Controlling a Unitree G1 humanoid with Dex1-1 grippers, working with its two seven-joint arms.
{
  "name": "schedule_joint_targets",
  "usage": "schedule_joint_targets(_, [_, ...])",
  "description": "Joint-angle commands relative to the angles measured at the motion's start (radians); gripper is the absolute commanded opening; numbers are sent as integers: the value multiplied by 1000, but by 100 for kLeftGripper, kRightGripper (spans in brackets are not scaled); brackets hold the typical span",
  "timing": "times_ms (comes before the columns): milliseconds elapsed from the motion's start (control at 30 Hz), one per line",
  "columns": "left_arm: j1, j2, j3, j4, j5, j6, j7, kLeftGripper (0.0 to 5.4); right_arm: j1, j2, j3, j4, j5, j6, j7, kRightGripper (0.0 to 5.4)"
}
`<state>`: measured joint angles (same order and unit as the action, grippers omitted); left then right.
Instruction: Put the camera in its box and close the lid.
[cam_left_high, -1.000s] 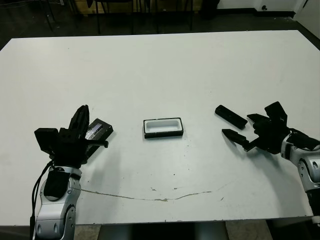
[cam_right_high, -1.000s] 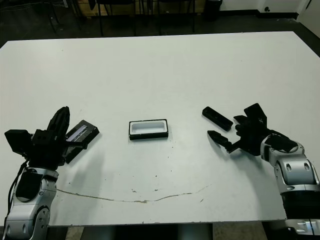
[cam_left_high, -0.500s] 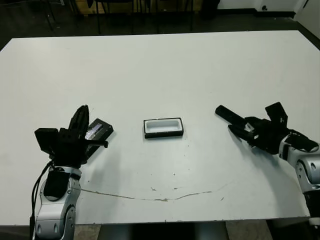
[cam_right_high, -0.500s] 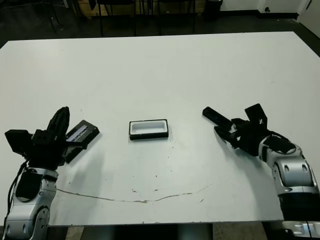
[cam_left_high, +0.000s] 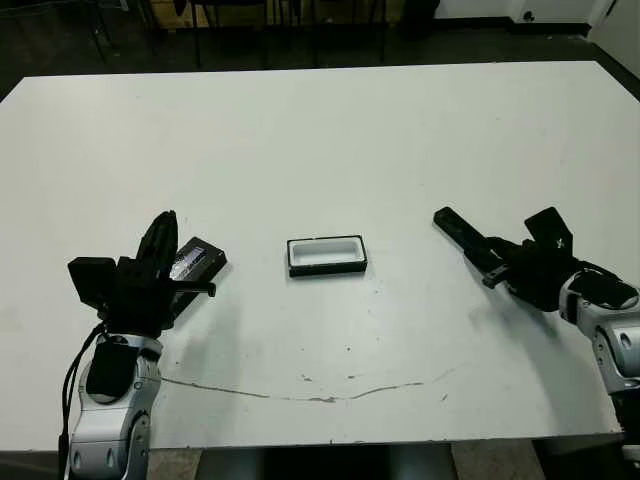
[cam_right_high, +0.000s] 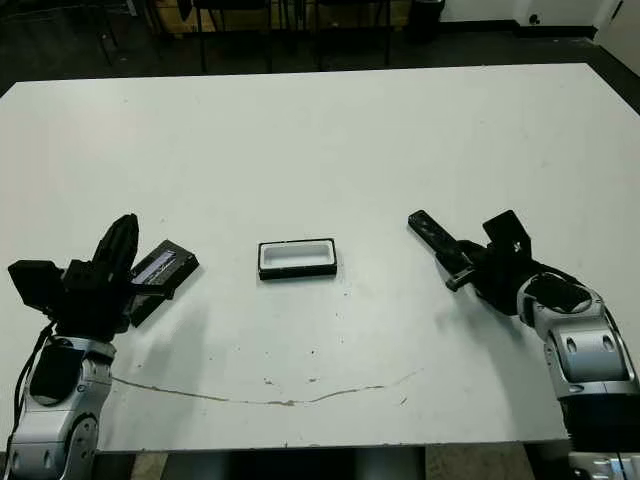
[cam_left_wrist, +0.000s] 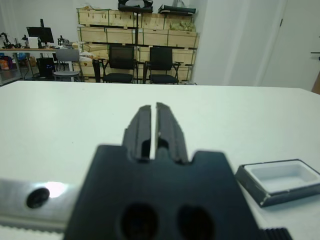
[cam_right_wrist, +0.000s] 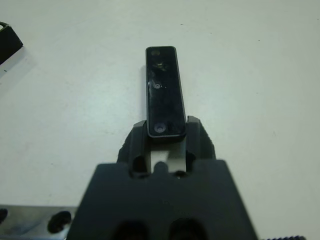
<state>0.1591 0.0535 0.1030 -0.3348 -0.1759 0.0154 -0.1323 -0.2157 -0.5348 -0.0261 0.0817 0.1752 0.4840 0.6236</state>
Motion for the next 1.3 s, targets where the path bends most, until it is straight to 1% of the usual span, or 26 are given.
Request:
schedule_joint_targets(33, [15, 11, 5, 3, -8, 22, -2, 0, 31, -2, -11, -13, -7, -4, -19, 41])
schedule_joint_targets(133, [16, 11, 5, 6, -9, 16, -2, 0, 44, 13, -34, -40, -3, -34, -47, 41])
schedule_joint_targets(267, [15, 16, 6, 20, -6, 3, -10, 0, 33, 52, -108, -83, 73, -37, -64, 41])
schedule_joint_targets(333, [13, 20, 5, 31, 5, -16, -14, 0, 6, 51, -130, -120, 110, -24, -58, 41])
schedule_joint_targets(400, [12, 19, 4, 35, 9, -21, -13, 0, -31, 46, -145, -164, 153, 12, -55, 41])
schedule_joint_targets(433, [13, 18, 3, 35, 10, -21, -12, 0, -50, 40, -147, -181, 170, 18, -46, 41])
schedule_joint_targets(500, [15, 14, 1, 36, 10, -21, -10, 0, -92, 22, -142, -206, 197, -8, 2, 41])
schedule_joint_targets(533, [15, 12, -1, 37, 9, -22, -12, 0, -117, 13, -138, -227, 212, 7, 14, 41])
schedule_joint_targets(567, [16, 11, -3, 37, 8, -25, -13, 0, -143, 5, -135, -251, 228, 41, 17, 41])
schedule_joint_targets(667, [19, 11, -6, 42, 11, -35, -15, 0, -230, -15, -112, -287, 283, 131, 48, 41])
schedule_joint_targets(767, [24, 5, -9, 36, 5, -27, -9, 0, -315, -26, -53, -273, 304, 149, 113, 41])
schedule_joint_targets(867, [27, 2, -13, 30, 5, -23, -7, 0, -387, -72, 43, -246, 256, 132, 201, 41])
schedule_joint_targets(1000, [24, 0, -16, 28, 7, -20, -4, 0, -483, -117, 177, -193, 187, 140, 319, 41])
schedule_joint_targets(1033, [23, 0, -18, 28, 9, -21, -4, 0, -502, -120, 205, -169, 171, 128, 350, 41])
schedule_joint_targets(1067, [23, 0, -19, 27, 11, -20, -3, 0, -519, -118, 231, -131, 153, 97, 388, 41])
schedule_joint_targets(1167, [21, 1, -23, 21, 22, -13, 5, 0, -561, -108, 302, -5, 84, -29, 496, 41])
schedule_joint_targets(1233, [22, 2, -24, 20, 26, -13, 7, 0, -576, -91, 327, 71, 53, -116, 553, 40])
schedule_joint_targets(1300, [23, 1, -24, 18, 23, -7, 9, 0, -593, -75, 348, 134, 31, -174, 605, 40])
